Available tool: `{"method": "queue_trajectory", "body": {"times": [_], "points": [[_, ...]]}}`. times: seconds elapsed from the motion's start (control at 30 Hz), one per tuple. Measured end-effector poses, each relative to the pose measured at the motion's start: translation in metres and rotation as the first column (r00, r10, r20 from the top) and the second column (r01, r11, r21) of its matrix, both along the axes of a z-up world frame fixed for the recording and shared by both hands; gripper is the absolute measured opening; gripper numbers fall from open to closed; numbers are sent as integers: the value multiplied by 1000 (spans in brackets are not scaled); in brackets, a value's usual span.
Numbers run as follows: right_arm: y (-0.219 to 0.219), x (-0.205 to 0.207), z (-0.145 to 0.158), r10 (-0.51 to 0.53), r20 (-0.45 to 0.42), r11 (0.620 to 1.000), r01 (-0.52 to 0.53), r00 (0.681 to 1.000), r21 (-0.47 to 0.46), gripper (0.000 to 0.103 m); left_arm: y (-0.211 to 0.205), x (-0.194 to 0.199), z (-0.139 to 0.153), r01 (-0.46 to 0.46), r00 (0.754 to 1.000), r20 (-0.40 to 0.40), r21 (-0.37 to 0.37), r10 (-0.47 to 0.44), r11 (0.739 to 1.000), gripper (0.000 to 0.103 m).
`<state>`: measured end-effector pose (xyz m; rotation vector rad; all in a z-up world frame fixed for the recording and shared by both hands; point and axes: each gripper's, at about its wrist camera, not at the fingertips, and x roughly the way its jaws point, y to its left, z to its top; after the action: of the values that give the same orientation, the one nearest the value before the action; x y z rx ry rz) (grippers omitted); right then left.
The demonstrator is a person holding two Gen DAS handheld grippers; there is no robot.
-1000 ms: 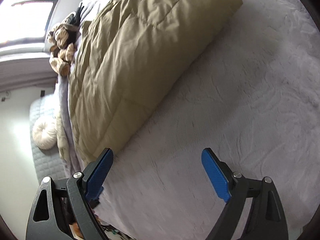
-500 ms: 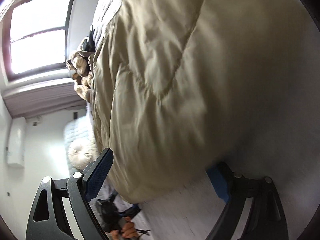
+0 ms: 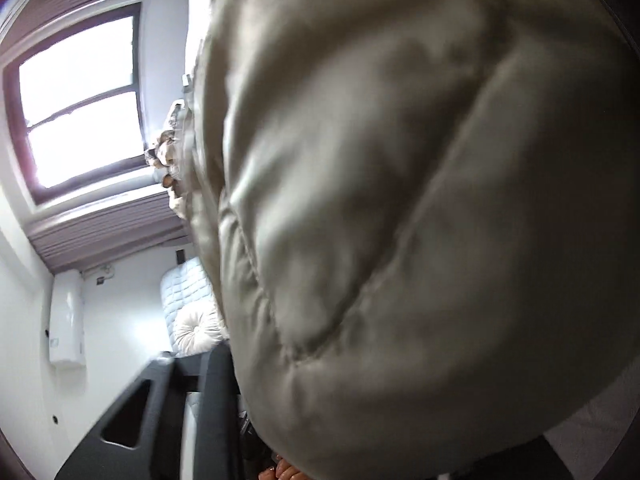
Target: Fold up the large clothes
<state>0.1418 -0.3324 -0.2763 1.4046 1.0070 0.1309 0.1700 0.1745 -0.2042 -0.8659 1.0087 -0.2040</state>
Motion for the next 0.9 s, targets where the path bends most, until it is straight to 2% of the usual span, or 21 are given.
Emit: {"method": "queue_trajectory", "body": {"times": [0.13,0.3,0.53,0.67,0.7,0.77,0.8,0.83,0.9], "points": [[3,-10,24,28,57,1000,-28,998,-5,21,6,-20,27,48,998,37,3,-48,999,17],[4,-44,41,60,66,998,-61,996,12,21,13,-56,44,112,993,28,-10,-112,994,17],[6,-112,40,47,9,998,-48,999,47,21,29,-128,36,196,978,-63,-31,-197,980,17],[2,-143,28,47,-19,998,-46,999,52,23,32,-151,10,208,966,-151,-38,-211,977,17],[5,-139,23,46,-37,998,-44,998,48,23,33,-150,4,200,963,-172,-48,-206,979,18],[5,-144,12,38,-75,999,-35,996,41,27,34,-154,-2,182,962,-200,-50,-189,982,22],[4,-144,7,30,-85,999,-26,996,45,28,35,-154,-3,174,959,-219,-39,-178,984,31],[4,-142,6,31,-91,999,-27,995,40,30,36,-151,-2,169,956,-242,-12,-166,986,45],[5,-139,8,35,-106,999,-34,994,17,37,42,-158,1,167,949,-281,68,-142,984,58]]}}
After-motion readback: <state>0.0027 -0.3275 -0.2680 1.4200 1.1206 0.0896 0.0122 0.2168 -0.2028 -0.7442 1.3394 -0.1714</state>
